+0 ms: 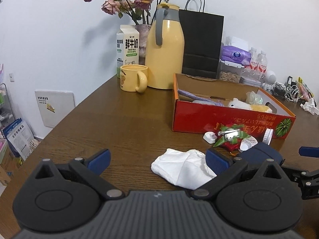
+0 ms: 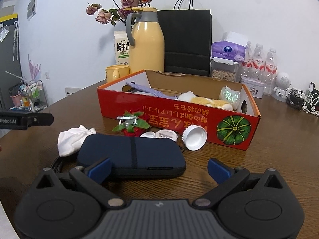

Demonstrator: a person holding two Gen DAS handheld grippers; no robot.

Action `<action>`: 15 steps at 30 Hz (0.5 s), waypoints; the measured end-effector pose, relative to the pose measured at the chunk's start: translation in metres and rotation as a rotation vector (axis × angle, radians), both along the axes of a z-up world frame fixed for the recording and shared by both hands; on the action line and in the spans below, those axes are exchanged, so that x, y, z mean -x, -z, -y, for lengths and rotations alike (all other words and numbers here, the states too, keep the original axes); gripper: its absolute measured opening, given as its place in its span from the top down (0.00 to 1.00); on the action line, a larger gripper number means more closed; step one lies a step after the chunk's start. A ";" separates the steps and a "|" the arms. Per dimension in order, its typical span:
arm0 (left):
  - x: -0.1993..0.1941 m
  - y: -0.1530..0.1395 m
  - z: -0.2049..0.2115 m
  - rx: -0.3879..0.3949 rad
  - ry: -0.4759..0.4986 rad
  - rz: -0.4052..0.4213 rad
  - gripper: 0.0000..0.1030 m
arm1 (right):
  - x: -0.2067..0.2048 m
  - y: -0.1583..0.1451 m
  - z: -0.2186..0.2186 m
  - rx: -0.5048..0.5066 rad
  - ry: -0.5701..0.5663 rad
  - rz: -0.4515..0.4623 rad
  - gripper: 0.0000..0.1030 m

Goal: Organize objects
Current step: 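Withdraw the left tool and move it to the white tissue, then close the left tool on the navy pouch while the right tool grips its other end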

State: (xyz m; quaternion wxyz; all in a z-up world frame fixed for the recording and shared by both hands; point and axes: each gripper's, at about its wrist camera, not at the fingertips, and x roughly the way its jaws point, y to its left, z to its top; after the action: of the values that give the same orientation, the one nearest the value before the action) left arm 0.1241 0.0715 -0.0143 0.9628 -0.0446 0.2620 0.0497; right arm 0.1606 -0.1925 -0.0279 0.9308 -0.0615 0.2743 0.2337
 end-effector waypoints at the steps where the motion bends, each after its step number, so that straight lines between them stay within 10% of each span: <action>1: 0.000 0.000 0.001 0.002 0.002 -0.002 0.00 | 0.000 0.000 0.000 -0.001 0.001 -0.001 0.00; 15: -0.017 -0.006 0.056 0.041 0.109 -0.054 0.00 | -0.031 -0.002 0.020 -0.028 -0.004 -0.028 0.00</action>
State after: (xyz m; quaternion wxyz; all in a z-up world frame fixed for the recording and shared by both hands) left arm 0.1414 0.0153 -0.0085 0.9555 -0.0487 0.2907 -0.0073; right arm 0.1914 -0.2125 -0.0261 0.9271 -0.0459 0.2838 0.2404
